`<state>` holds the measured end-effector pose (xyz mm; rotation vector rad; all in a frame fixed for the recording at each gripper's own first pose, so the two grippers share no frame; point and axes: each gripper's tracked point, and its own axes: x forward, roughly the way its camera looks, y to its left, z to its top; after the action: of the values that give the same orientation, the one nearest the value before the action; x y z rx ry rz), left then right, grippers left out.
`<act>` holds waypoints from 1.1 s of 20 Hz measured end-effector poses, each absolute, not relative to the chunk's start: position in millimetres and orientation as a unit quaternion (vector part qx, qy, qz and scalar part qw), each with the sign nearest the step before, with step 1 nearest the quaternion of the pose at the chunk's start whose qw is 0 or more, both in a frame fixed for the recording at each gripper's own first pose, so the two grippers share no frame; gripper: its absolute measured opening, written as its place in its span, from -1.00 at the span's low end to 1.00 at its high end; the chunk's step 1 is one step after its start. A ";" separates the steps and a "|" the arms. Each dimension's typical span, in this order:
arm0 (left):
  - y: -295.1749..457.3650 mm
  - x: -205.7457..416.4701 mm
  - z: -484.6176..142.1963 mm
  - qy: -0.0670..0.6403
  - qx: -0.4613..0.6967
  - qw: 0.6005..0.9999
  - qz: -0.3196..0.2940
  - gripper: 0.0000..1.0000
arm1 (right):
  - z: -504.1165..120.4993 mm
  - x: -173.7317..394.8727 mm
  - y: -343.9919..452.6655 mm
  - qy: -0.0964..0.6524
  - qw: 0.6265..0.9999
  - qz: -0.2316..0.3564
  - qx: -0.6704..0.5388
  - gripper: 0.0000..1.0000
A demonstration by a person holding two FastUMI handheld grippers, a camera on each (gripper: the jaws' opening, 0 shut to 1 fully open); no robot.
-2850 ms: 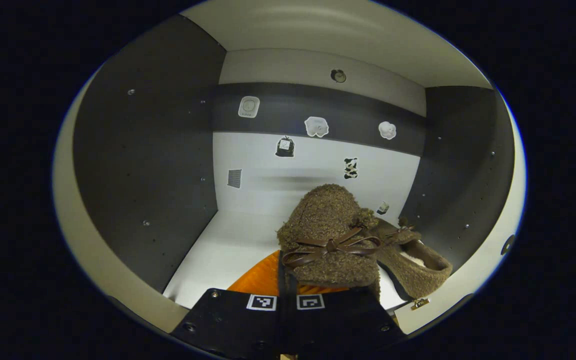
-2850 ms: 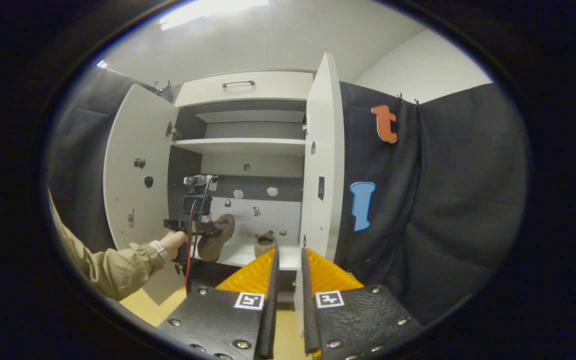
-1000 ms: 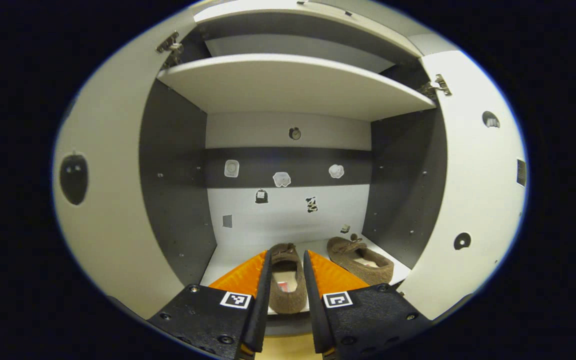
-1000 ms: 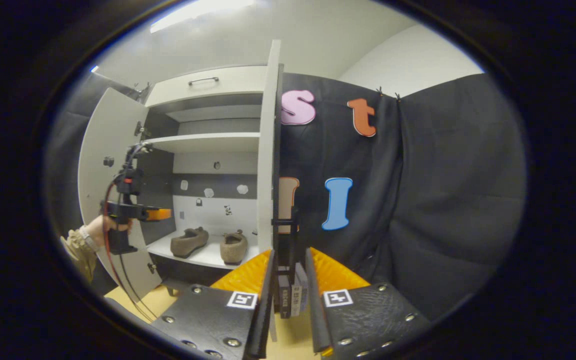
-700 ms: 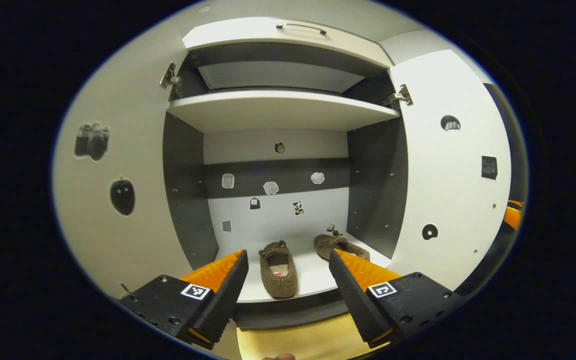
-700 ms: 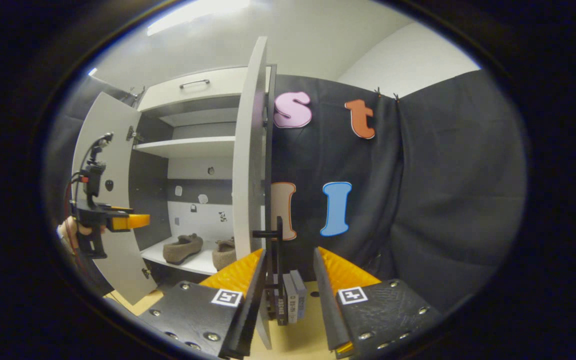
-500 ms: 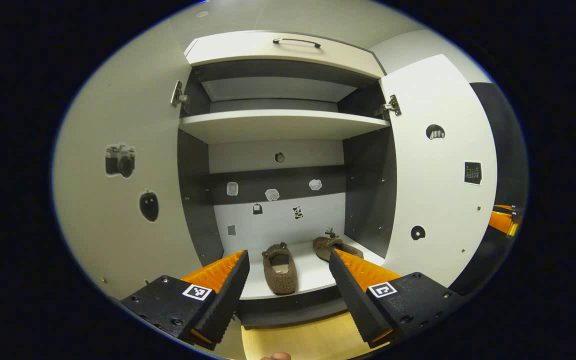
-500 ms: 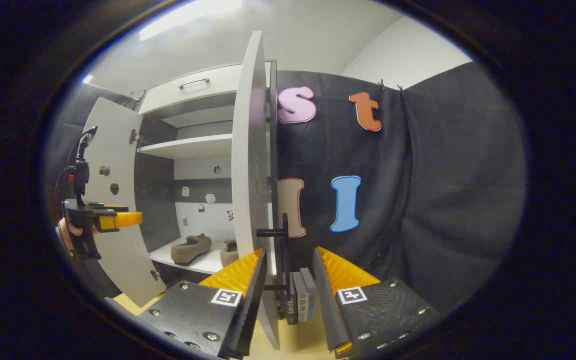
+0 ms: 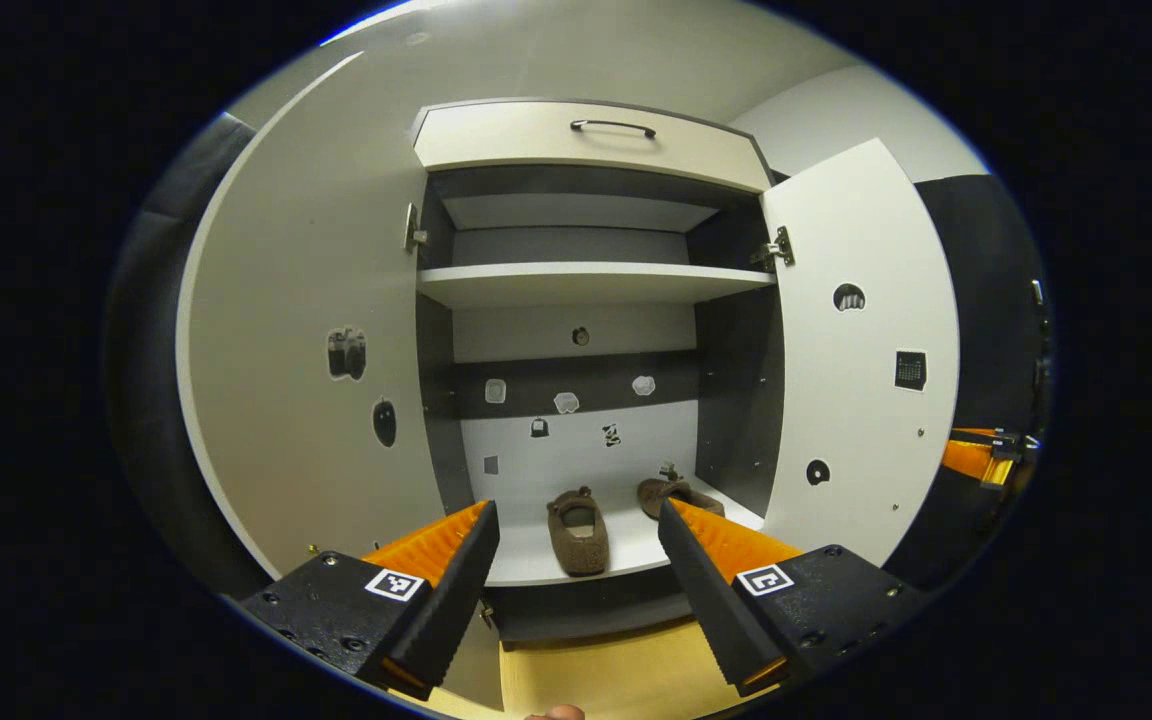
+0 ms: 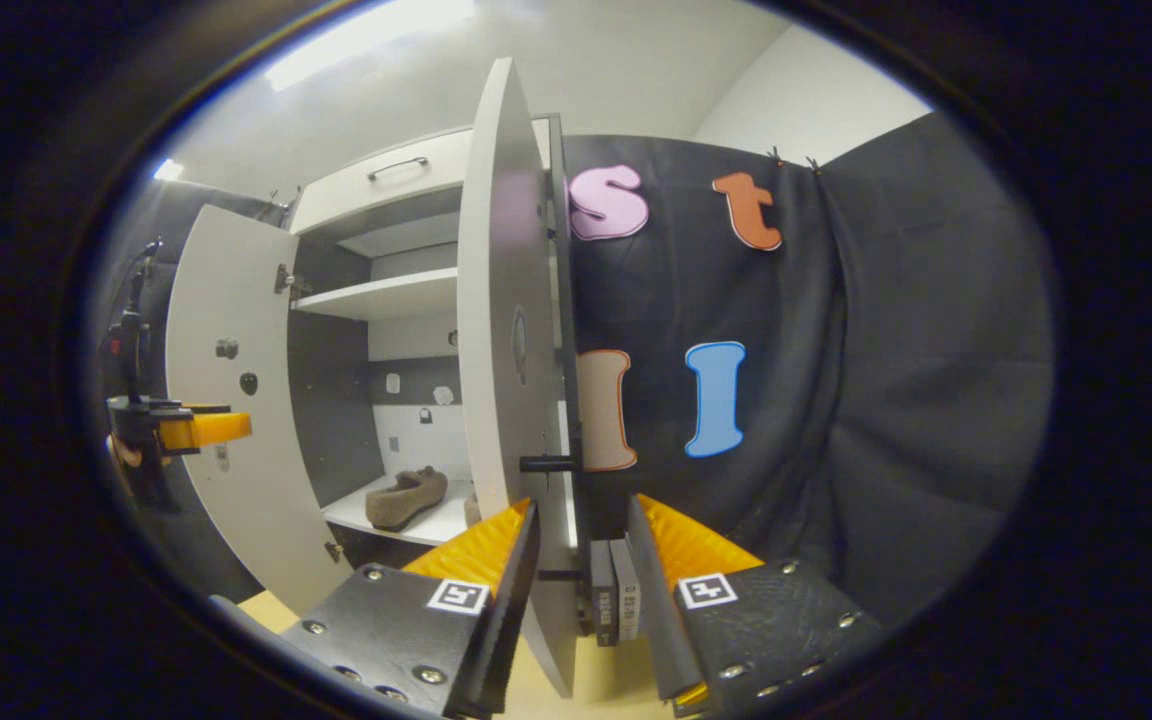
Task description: Grab one shoe with the right hand and put it into the shoe cabinet, grab the other shoe with the left hand and put it into the shoe cabinet; then close the right door with the right hand and the left door with the left hand.
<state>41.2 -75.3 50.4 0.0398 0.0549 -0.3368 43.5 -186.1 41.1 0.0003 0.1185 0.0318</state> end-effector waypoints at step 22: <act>-47.3 23.6 47.8 0.043 0.000 0.989 -0.142 0.96 | 27.6 71.3 -71.9 0.079 0.984 0.160 0.021 0.09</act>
<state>23.6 -47.3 47.8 -0.0008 0.0860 -0.2845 71.3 -71.9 27.6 0.0418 0.1598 0.3208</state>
